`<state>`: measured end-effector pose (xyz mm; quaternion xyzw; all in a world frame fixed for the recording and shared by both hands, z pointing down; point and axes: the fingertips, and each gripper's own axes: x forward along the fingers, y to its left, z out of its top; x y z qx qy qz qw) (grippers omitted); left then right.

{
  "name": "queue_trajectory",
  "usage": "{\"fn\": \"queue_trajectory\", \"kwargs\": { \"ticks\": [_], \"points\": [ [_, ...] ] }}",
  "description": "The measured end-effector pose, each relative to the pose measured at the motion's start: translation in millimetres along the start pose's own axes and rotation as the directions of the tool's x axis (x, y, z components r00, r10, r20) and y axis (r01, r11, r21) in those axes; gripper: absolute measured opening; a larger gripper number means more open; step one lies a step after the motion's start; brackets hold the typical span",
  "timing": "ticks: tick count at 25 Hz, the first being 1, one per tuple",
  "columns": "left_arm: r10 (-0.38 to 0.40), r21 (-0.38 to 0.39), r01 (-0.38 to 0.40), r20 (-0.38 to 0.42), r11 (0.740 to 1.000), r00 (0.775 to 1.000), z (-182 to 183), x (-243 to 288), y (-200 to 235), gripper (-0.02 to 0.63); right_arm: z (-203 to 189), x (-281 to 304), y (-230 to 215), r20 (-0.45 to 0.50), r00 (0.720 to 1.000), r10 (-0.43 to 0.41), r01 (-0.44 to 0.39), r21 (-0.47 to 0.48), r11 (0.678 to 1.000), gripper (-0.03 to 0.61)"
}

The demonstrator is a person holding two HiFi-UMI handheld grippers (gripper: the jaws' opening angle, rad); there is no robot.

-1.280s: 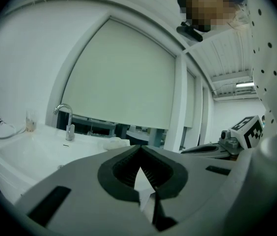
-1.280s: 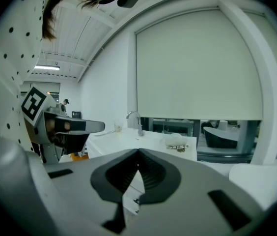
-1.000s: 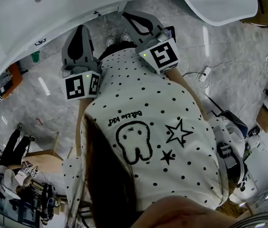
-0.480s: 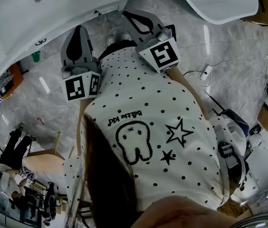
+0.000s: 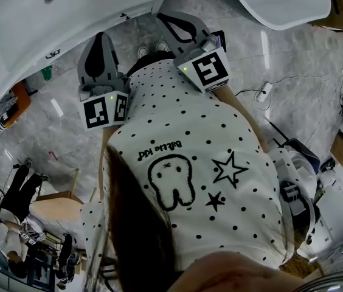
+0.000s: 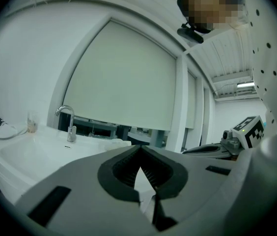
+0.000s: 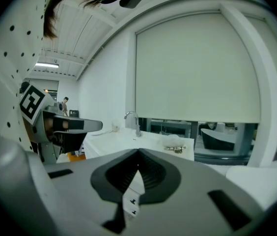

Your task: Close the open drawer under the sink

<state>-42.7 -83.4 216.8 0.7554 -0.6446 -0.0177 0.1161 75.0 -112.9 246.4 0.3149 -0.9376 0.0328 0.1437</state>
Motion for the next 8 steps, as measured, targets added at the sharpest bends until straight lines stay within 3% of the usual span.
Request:
{"fn": "queue_trajectory", "kwargs": {
  "ticks": [8],
  "points": [
    [0.009, 0.000, -0.009, 0.007, 1.000, 1.000, 1.5, -0.5, 1.2, 0.005, 1.3, -0.1, -1.3, 0.003, 1.000, -0.003, 0.003, -0.004, 1.000, 0.012]
  ]
}}
